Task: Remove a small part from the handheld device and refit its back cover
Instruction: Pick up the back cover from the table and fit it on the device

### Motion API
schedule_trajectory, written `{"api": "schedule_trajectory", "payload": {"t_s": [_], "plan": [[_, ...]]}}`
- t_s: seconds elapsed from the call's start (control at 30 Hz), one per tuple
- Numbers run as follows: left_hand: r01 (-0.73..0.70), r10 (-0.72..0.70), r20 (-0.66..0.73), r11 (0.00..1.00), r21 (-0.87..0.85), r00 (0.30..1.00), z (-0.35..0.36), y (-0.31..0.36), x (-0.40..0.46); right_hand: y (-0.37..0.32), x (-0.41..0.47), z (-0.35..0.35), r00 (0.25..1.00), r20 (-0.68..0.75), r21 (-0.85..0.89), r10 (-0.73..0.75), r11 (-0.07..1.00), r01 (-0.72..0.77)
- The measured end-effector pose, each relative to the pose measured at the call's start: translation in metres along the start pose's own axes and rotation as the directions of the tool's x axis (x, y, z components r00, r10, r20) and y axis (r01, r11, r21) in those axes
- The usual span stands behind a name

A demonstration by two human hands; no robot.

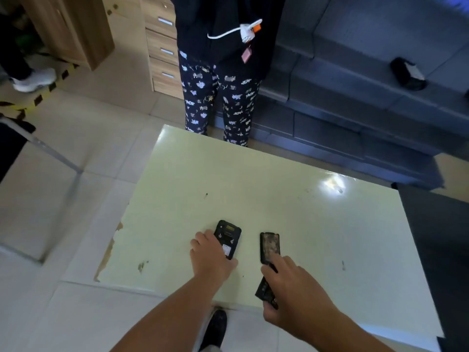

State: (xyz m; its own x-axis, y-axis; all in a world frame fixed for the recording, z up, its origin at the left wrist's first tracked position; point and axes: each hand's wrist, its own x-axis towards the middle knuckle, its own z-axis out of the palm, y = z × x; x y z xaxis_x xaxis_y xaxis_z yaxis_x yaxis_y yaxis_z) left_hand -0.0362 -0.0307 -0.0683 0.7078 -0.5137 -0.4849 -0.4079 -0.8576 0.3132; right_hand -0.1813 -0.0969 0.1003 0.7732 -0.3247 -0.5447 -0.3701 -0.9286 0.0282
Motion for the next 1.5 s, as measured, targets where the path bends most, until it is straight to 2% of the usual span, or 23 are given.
{"api": "schedule_trajectory", "payload": {"t_s": [0.07, 0.13, 0.23, 0.3, 0.43, 0.5, 0.57, 0.6, 0.67, 0.77, 0.83, 0.93, 1.1, 1.27, 1.4, 1.5], "plan": [[0.010, 0.004, 0.089, 0.987, -0.157, 0.996, -0.007, -0.002, 0.004, 0.003, -0.004, 0.000, 1.000, -0.016, 0.011, 0.005, 1.000, -0.005], [0.027, 0.039, 0.167, 0.926, -0.377, 0.985, -0.017, -0.006, 0.002, 0.006, -0.006, -0.002, 0.999, -0.044, 0.021, 0.005, 1.000, -0.004], [0.049, 0.137, 0.231, 0.757, -0.652, 0.963, -0.032, -0.010, -0.015, 0.008, -0.007, -0.009, 0.995, -0.102, 0.043, -0.008, 0.999, 0.012], [0.084, 0.220, 0.279, 0.625, -0.776, 0.935, -0.047, -0.009, -0.033, 0.008, -0.008, -0.017, 0.986, -0.164, 0.076, -0.035, 0.996, 0.048], [0.101, 0.351, 0.251, 0.393, -0.914, 0.902, -0.076, -0.002, -0.071, 0.007, -0.020, -0.039, 0.953, -0.272, 0.158, -0.136, 0.970, 0.184], [0.242, 0.379, 0.319, 0.237, -0.941, 0.869, -0.092, 0.006, -0.088, 0.007, -0.030, -0.052, 0.928, -0.324, 0.194, -0.184, 0.947, 0.255], [0.428, 0.460, 0.426, 0.107, -0.897, 0.779, -0.107, 0.016, -0.102, 0.008, -0.039, -0.061, 0.903, -0.358, 0.181, -0.239, 0.931, 0.318], [0.479, 0.503, 0.442, 0.064, -0.876, 0.743, -0.112, 0.021, -0.106, 0.008, -0.042, -0.064, 0.890, -0.372, 0.151, -0.265, 0.928, 0.340], [0.499, 0.544, 0.418, -0.001, -0.866, 0.727, -0.120, 0.026, -0.109, 0.005, -0.046, -0.070, 0.864, -0.412, 0.109, -0.288, 0.926, 0.361], [0.481, 0.518, 0.405, -0.015, -0.877, 0.753, -0.132, 0.035, -0.112, 0.003, -0.047, -0.076, 0.855, -0.407, 0.093, -0.321, 0.917, 0.388], [0.472, 0.489, 0.414, 0.005, -0.881, 0.768, -0.133, 0.039, -0.109, 0.007, -0.047, -0.077, 0.819, -0.435, -0.037, -0.376, 0.916, 0.400], [0.469, 0.461, 0.413, -0.006, -0.883, 0.785, -0.134, 0.040, -0.106, 0.007, -0.048, -0.072, 0.804, -0.437, -0.282, -0.402, 0.911, 0.302], [0.473, 0.422, 0.423, -0.017, -0.881, 0.802, -0.128, 0.041, -0.105, 0.009, -0.045, -0.056, 0.753, -0.471, -0.383, -0.460, 0.875, 0.296], [0.481, 0.415, 0.418, -0.054, -0.875, 0.808, -0.122, 0.042, -0.103, 0.011, -0.037, -0.040, 0.728, -0.515, -0.310, -0.452, 0.890, 0.333], [0.463, 0.395, 0.402, -0.066, -0.884, 0.826, -0.115, 0.046, -0.105, 0.018, -0.029, -0.041, 0.833, -0.431, -0.245, -0.348, 0.933, 0.263], [0.447, 0.388, 0.378, -0.103, -0.888, 0.840, -0.111, 0.047, -0.105, 0.020, -0.028, -0.047, 0.853, -0.450, -0.083, -0.263, 0.964, 0.253]]}}
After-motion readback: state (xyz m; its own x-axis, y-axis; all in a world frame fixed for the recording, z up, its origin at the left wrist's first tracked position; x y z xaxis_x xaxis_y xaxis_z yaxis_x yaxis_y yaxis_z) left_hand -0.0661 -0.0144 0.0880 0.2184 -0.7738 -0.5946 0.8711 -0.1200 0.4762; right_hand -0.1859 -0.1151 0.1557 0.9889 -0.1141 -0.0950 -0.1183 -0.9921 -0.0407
